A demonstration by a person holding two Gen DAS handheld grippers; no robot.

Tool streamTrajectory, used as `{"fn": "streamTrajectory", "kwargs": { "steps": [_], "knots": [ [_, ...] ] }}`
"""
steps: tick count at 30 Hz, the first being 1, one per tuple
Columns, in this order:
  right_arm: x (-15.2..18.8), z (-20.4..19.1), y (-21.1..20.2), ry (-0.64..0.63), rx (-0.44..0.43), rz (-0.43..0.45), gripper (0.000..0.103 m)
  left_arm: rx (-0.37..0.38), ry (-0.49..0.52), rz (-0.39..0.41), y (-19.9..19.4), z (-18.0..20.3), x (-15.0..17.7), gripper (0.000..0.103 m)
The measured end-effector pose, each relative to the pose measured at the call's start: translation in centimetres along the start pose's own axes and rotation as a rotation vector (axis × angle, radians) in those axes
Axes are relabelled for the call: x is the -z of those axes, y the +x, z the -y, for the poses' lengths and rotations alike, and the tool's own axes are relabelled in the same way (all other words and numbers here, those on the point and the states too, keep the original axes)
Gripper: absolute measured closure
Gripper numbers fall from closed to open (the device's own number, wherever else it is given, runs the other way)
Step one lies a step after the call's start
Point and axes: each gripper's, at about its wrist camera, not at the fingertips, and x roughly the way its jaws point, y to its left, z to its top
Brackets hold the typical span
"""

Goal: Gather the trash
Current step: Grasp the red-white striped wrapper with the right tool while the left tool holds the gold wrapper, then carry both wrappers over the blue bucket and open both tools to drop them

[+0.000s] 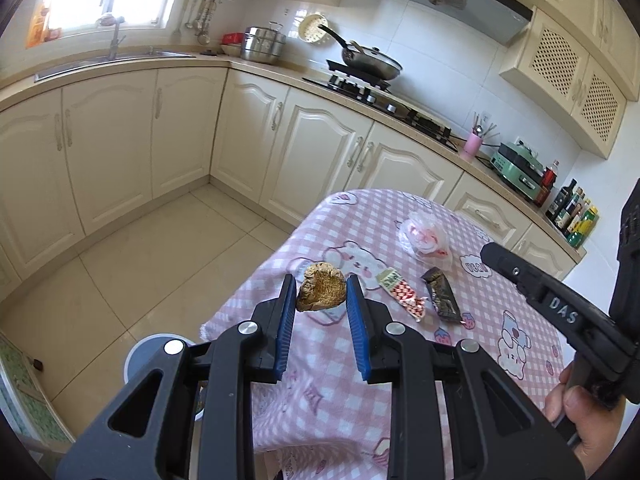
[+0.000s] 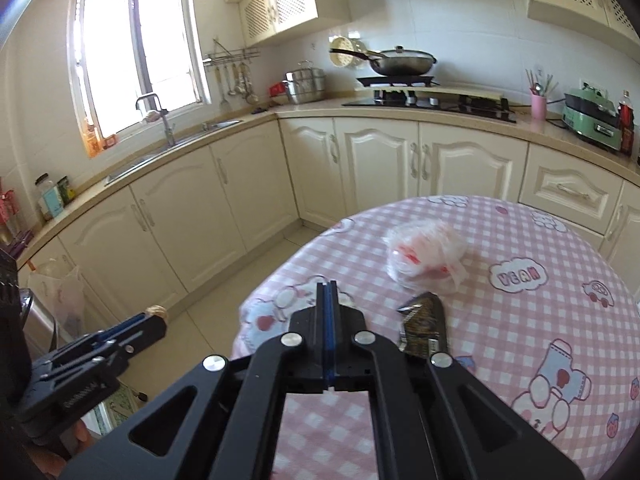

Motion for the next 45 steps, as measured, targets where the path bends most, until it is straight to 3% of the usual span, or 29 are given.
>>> {"fn": "streamTrajectory", "kwargs": {
  "steps": [6, 9, 11, 12, 13, 20, 24, 27, 30, 36, 45],
  "knots": [
    [0.0, -3.8, 1.4, -0.042, -0.048, -0.027, 0.102, -0.035, -0.034, 0.003, -0.6, -2.7, -0.1, 0.079],
    [0.2, -2.7, 2.1, -0.013, 0.022, -0.024, 0.1, -0.029, -0.041, -0.001, -0.5, -3.2, -0.1, 0.079],
    [0.6, -1.0, 3.0, 0.017, 0.053, -0.051, 0.088, -0.017, -0.036, -0.009, 0.1, -3.1, 0.0, 0.079],
    [0.9, -0.4, 3.4, 0.025, 0.07, -0.066, 0.068, -0.01, -0.035, -0.015, 0.4, -2.9, 0.0, 0.079],
    [1.2, -0.1, 3.8, 0.02, 0.085, -0.078, 0.059, -0.005, -0.034, -0.019, 0.7, -2.8, 0.2, 0.079],
    [3.5, 1.5, 8.9, -0.003, 0.076, -0.216, 0.059, 0.007, -0.018, -0.056, 2.9, -1.8, 0.7, 0.079],
    [3.7, 1.3, 10.6, -0.066, 0.134, -0.24, 0.054, -0.001, -0.021, -0.063, 3.4, -2.3, 0.6, 0.079],
    [4.1, 1.3, 12.2, -0.074, 0.101, -0.296, 0.055, -0.005, -0.026, -0.063, 3.4, -2.4, 0.6, 0.079],
    [3.8, 1.4, 11.8, -0.052, 0.078, -0.268, 0.085, -0.008, -0.03, -0.061, 3.3, -2.6, 0.7, 0.079],
    [3.5, 0.8, 10.9, -0.041, 0.06, -0.231, 0.086, -0.017, -0.038, -0.052, 2.6, -3.3, 0.8, 0.079],
    [2.0, -5.5, 8.1, -0.091, -0.118, -0.165, 0.087, -0.062, -0.089, -0.04, 1.5, -6.4, 0.8, 0.079]
  ]
}}
